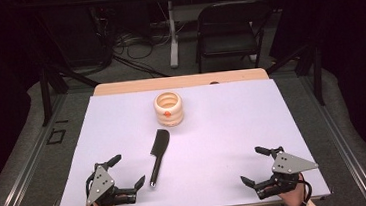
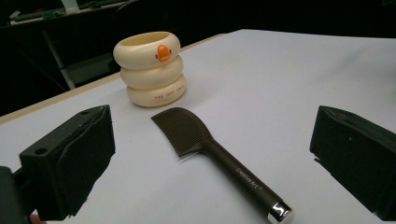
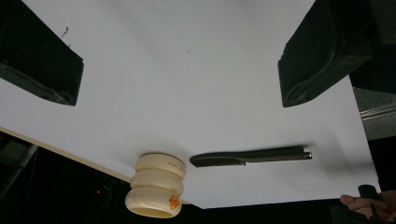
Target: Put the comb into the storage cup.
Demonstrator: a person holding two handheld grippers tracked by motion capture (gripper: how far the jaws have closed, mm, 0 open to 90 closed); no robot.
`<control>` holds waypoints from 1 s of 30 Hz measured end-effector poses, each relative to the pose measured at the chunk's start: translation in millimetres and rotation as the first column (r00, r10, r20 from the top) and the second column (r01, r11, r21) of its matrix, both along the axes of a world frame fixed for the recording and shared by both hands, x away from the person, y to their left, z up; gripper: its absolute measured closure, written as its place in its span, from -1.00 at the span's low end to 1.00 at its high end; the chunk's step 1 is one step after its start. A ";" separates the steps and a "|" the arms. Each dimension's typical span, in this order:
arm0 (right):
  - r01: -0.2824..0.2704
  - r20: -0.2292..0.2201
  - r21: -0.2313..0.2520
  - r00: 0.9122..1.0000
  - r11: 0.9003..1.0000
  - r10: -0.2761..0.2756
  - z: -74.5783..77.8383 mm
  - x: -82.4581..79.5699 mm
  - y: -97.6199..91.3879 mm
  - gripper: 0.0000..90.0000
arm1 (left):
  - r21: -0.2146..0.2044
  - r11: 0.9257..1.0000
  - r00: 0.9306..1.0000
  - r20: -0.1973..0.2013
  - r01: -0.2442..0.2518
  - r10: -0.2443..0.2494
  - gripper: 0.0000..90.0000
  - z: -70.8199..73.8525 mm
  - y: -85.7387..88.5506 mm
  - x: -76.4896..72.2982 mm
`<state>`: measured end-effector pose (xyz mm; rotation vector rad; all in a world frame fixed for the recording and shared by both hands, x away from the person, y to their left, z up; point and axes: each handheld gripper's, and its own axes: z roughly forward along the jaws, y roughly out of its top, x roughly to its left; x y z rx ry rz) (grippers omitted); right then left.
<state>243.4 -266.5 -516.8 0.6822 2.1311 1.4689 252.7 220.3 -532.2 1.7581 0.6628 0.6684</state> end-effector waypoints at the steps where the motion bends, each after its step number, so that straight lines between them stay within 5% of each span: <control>1: 0.001 -0.001 -0.001 1.000 1.000 -0.001 -0.1 0.0 0.1 -1.00 | -0.002 1.000 1.000 -0.002 0.000 0.000 -1.00 0.0 -0.2 0.3; 4: 0.001 -0.002 -0.002 1.000 1.000 -0.001 -0.2 0.0 0.1 -1.00 | 0.016 1.000 1.000 -0.007 -0.017 0.017 -1.00 -0.3 -0.7 0.8; 10: -0.001 -0.002 -0.002 1.000 1.000 0.001 0.0 -0.5 0.7 -1.00 | -0.012 0.998 0.998 -0.009 -0.065 0.065 -1.00 1.5 3.0 0.7; 30: -0.002 -0.014 -0.011 1.000 1.000 0.002 -1.9 1.5 4.1 -1.00 | 0.033 0.999 0.998 -0.060 0.024 -0.022 -1.00 1.7 -23.3 6.2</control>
